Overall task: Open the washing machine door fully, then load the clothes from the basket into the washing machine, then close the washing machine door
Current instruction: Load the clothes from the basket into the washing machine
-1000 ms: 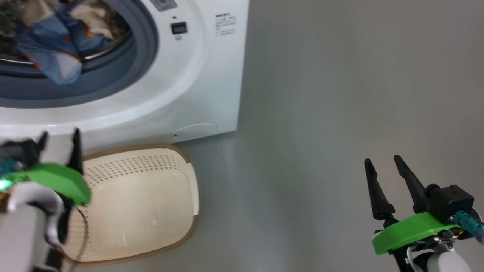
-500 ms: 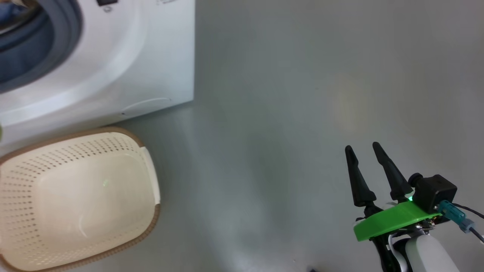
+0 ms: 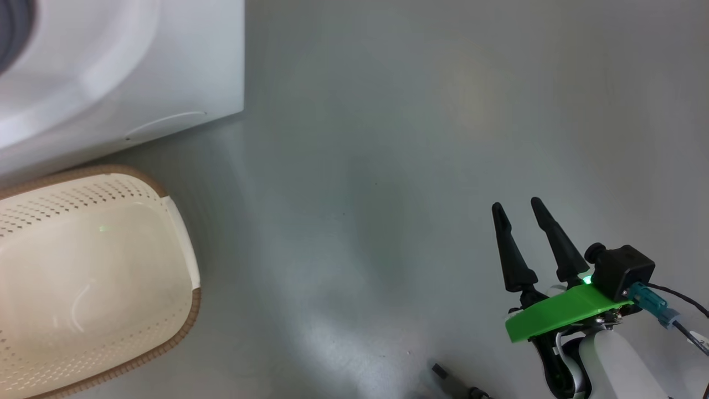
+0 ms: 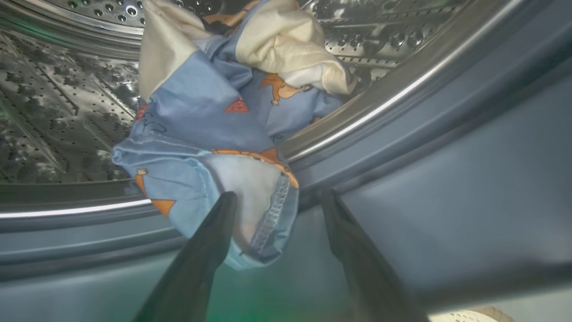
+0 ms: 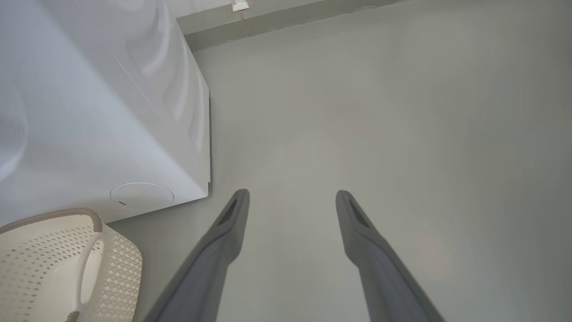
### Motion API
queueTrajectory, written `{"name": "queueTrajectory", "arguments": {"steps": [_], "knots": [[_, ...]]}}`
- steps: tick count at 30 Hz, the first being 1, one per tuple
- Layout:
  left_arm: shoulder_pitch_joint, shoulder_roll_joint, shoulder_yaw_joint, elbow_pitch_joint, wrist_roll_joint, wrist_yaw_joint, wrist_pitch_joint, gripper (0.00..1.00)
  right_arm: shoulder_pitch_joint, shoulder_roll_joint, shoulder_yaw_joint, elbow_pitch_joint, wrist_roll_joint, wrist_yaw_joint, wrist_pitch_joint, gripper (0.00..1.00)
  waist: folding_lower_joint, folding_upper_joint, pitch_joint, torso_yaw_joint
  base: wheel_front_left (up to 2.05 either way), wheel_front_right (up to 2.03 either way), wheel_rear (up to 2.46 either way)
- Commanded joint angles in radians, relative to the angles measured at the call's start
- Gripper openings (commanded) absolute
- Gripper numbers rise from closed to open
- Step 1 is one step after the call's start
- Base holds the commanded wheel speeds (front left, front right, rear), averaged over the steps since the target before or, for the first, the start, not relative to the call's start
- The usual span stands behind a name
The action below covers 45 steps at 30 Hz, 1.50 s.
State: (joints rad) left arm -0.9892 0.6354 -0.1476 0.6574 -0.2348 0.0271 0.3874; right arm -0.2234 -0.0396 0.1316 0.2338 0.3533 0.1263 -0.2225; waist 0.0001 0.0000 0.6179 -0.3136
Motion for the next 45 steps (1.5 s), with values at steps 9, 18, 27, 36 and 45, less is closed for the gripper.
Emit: {"name": "queueTrajectory", "arguments": {"steps": [9,18,27,36,45], "knots": [[-0.012,0.090,0.027,-0.007,-0.002,0.012,0.053,0.00,-0.007,-0.011,0.046,0.031,0.021,0.004,-0.026,1.00,-0.0001,0.0000,-0.016,-0.003,0.00,0.00,0.00],[-0.039,0.103,0.023,0.005,-0.021,-0.011,0.060,0.00,-0.015,-0.011,0.062,0.045,0.038,0.004,-0.030,1.00,-0.0001,0.0000,-0.015,0.002,0.00,0.00,0.00],[-0.062,0.088,0.023,0.027,-0.043,-0.019,0.019,0.00,-0.025,-0.011,0.043,0.052,0.031,0.004,-0.033,1.00,-0.0001,0.0000,-0.021,0.013,0.00,0.00,0.00],[-0.002,-0.009,0.048,0.034,-0.101,0.006,-0.138,0.00,-0.021,-0.011,-0.028,0.035,-0.018,0.004,-0.025,1.00,-0.0001,0.0000,-0.073,0.070,0.00,0.00,0.00],[0.252,-0.162,0.088,-0.123,-0.170,0.077,-0.347,0.00,0.023,-0.011,-0.137,-0.034,-0.095,0.004,0.032,1.00,-0.0001,0.0000,-0.179,0.154,0.00,0.00,0.00]]}}
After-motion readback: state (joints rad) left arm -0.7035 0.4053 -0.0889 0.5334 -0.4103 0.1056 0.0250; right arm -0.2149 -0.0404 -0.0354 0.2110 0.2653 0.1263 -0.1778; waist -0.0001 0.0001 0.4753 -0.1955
